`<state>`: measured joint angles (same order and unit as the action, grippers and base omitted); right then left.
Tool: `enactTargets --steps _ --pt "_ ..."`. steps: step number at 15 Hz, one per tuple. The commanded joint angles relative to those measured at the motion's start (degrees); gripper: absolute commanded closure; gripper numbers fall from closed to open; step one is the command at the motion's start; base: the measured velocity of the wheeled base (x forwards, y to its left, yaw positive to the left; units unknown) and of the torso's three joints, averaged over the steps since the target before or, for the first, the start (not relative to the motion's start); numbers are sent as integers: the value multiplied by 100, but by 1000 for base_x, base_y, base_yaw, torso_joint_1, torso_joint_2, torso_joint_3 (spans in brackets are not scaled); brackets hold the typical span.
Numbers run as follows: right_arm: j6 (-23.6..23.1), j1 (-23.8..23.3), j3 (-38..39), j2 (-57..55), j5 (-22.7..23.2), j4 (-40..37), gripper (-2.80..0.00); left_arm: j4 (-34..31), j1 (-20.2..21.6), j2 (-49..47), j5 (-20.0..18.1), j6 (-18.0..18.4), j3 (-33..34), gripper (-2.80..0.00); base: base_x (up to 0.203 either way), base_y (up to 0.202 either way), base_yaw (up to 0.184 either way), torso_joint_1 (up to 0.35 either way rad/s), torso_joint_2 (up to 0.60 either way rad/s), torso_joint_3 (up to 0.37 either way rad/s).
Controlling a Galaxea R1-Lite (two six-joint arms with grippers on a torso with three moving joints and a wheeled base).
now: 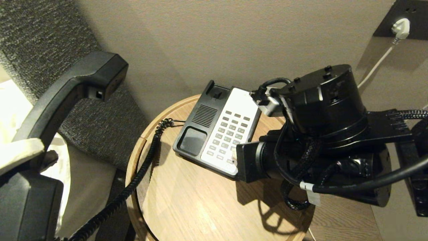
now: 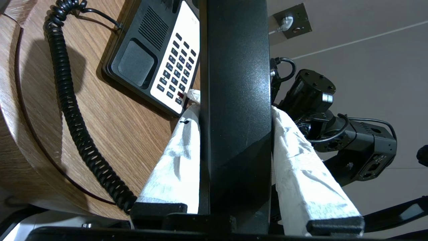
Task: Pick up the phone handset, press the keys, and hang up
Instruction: Dial the number
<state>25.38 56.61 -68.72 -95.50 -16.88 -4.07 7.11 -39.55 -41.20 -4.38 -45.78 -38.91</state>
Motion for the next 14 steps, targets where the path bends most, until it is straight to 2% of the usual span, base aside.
enactTargets --steps 1,14 --pt "11 35 -12 -19 -5 -6 0 1 0 16 -2 -28 -2 0 0 0 0 0 0 0" --pt "11 87 60 -175 -17 20 0 1 7 60 -11 -28 -2 0 0 0 0 0 0 0"
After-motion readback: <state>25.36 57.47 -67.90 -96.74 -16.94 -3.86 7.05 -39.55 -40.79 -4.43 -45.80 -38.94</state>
